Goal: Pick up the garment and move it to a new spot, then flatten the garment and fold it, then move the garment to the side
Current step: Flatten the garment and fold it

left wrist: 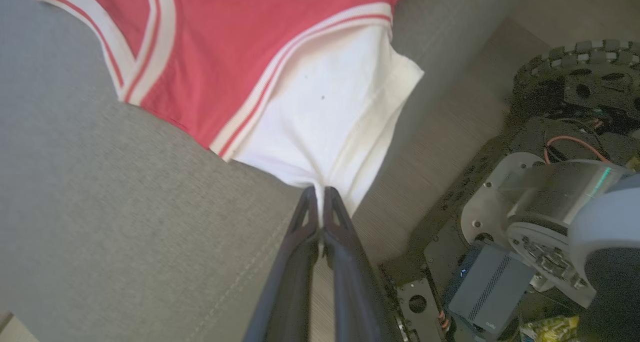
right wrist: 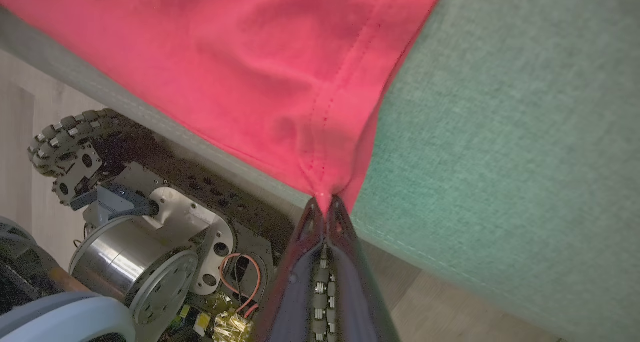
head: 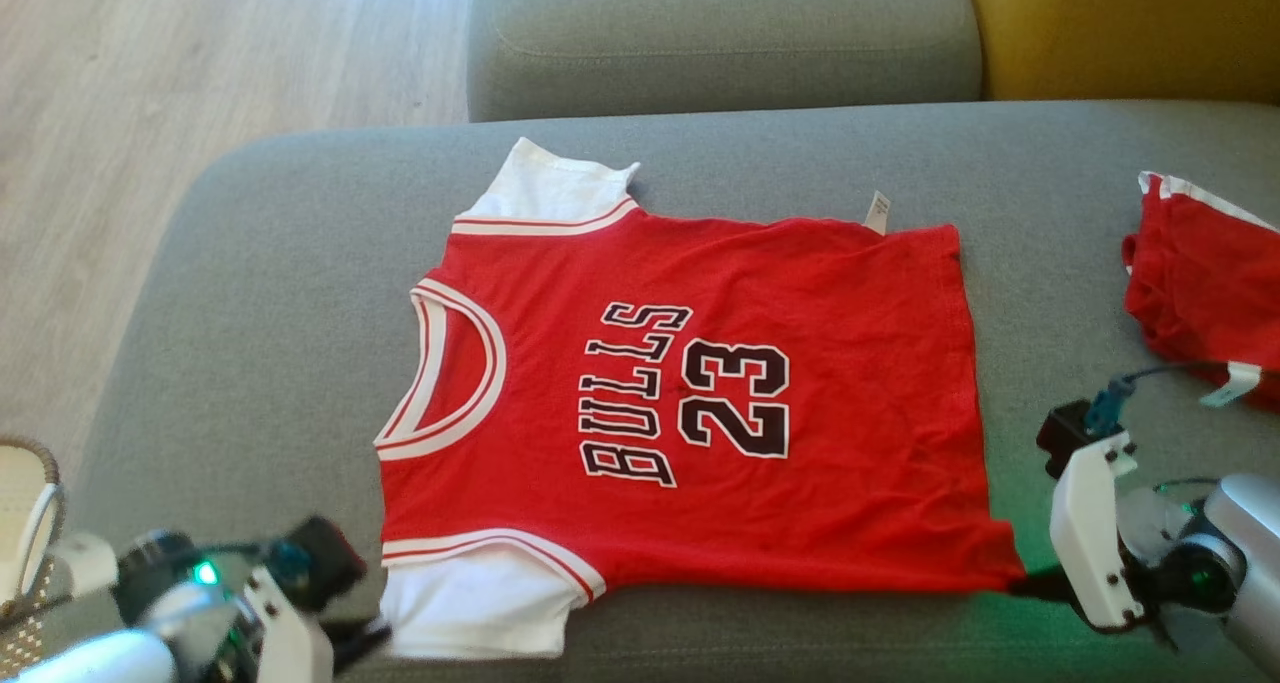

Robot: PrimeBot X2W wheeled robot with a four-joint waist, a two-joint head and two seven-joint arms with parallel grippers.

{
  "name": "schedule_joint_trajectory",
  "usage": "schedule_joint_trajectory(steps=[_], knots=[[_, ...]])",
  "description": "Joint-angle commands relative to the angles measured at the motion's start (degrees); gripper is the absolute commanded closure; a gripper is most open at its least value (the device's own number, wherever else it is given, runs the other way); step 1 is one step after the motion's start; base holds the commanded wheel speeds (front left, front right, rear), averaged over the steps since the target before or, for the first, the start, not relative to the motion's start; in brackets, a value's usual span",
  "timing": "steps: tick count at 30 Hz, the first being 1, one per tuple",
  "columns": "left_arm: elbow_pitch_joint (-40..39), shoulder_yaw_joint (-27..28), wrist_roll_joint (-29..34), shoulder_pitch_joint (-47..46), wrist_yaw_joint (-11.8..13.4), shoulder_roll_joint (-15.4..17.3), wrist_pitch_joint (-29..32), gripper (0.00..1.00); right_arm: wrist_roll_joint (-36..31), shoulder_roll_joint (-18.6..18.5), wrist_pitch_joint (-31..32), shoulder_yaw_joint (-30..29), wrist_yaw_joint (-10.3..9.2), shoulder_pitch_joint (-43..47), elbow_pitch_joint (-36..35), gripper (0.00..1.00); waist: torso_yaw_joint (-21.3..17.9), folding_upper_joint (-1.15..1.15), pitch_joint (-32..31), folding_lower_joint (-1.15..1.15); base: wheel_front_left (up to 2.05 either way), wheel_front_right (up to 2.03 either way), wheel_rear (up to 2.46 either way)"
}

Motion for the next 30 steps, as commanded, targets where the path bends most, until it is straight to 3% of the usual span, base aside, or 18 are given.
schedule_joint_trajectory(steps=[1,14,21,30], knots=[[-0.86,3.95,0.30,-4.52,0.58,2.96,-0.94,1.00,-0.73,-0.72,-0.98,-1.50,-0.02,-1.81,-0.66,1.00,-0.18,0.00,0.31,0.00,0.00,0.00,0.00],[1.93,9.85,2.64,-11.31,3.05,1.59,-6.77,1.00,-3.10,3.75,-5.86,-8.10,-0.02,-6.20,2.67,1.00,-1.69,0.00,3.12,0.00,0.00,0.00,0.00],[5.37,10.25,5.58,-15.79,1.79,-0.40,-6.79,1.00,-4.92,5.76,-7.88,-9.30,-0.02,-8.96,5.10,1.00,-1.91,0.00,5.79,0.00,0.00,0.00,0.00],[12.66,10.11,6.51,-21.10,-0.12,-5.86,-7.30,1.00,-8.27,8.55,-11.11,-9.44,-0.02,-12.57,9.17,1.00,-2.20,0.00,9.57,0.00,0.00,0.00,0.00]])
